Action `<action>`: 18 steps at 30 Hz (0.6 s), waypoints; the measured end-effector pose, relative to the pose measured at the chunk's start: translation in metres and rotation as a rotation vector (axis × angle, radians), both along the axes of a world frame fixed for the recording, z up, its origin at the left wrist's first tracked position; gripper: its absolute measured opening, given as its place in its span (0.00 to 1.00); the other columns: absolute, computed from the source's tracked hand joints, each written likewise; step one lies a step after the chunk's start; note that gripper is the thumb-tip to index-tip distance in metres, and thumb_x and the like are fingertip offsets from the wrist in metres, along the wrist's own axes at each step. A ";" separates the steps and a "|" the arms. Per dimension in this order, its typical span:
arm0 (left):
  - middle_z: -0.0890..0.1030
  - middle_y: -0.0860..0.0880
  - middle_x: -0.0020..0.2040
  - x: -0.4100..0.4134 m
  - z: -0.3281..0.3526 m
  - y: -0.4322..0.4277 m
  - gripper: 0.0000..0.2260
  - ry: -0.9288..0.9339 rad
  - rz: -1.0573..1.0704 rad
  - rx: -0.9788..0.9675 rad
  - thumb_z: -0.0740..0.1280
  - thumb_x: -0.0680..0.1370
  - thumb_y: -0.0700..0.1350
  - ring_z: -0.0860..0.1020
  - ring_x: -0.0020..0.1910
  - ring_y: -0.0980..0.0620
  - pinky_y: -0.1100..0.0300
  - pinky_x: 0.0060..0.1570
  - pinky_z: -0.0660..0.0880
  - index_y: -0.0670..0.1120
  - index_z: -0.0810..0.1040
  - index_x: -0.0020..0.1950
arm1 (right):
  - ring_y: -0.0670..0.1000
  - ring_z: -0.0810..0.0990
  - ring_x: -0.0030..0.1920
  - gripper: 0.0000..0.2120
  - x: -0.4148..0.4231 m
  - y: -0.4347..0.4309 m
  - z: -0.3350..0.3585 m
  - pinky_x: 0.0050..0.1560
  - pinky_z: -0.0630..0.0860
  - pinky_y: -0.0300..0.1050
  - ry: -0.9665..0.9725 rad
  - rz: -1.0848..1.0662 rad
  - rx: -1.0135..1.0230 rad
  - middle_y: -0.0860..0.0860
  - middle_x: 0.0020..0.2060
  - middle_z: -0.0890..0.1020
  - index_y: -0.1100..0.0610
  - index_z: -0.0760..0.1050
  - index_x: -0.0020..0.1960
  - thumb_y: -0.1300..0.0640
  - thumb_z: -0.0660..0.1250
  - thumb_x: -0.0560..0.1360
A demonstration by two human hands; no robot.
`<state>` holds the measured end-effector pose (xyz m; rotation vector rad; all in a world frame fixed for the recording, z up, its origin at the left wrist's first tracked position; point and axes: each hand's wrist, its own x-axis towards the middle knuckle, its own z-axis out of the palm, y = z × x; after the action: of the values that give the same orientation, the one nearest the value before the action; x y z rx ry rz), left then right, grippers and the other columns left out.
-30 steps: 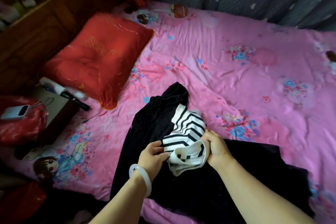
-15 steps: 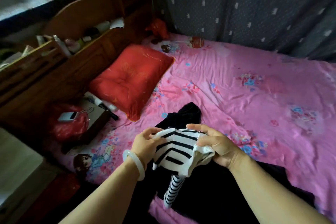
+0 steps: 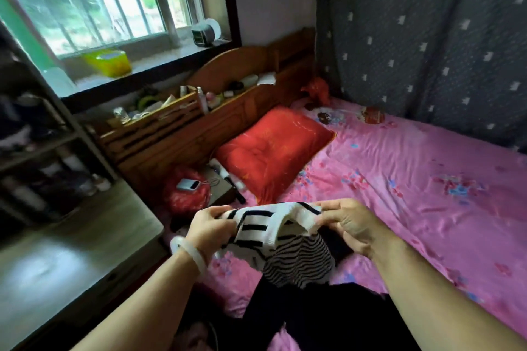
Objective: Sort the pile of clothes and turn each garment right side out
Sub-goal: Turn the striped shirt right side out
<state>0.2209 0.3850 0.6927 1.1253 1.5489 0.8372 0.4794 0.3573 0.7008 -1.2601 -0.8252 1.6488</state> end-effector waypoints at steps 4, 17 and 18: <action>0.54 0.49 0.69 -0.020 0.000 -0.016 0.39 0.740 -0.365 0.233 0.73 0.62 0.45 0.64 0.68 0.49 0.60 0.67 0.67 0.54 0.63 0.72 | 0.53 0.83 0.43 0.23 -0.031 0.004 0.029 0.41 0.79 0.36 -0.052 0.125 0.068 0.62 0.45 0.84 0.72 0.79 0.53 0.79 0.65 0.59; 0.81 0.50 0.39 -0.055 0.031 -0.027 0.22 0.391 -0.026 0.224 0.59 0.63 0.59 0.77 0.40 0.51 0.52 0.47 0.77 0.44 0.81 0.41 | 0.42 0.74 0.35 0.07 -0.093 0.013 0.051 0.38 0.71 0.37 -0.576 0.010 0.504 0.44 0.32 0.77 0.52 0.75 0.40 0.57 0.68 0.76; 0.82 0.48 0.39 -0.056 0.034 -0.025 0.20 0.243 0.000 0.157 0.62 0.63 0.56 0.77 0.39 0.52 0.53 0.46 0.78 0.43 0.82 0.43 | 0.43 0.73 0.35 0.07 -0.093 0.013 0.048 0.38 0.71 0.39 -0.616 0.016 0.530 0.43 0.32 0.75 0.52 0.74 0.40 0.55 0.66 0.77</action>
<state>0.1646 0.3595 0.7270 1.3821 1.7041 0.8584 0.3869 0.3707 0.7488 -1.3702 -1.5263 0.9369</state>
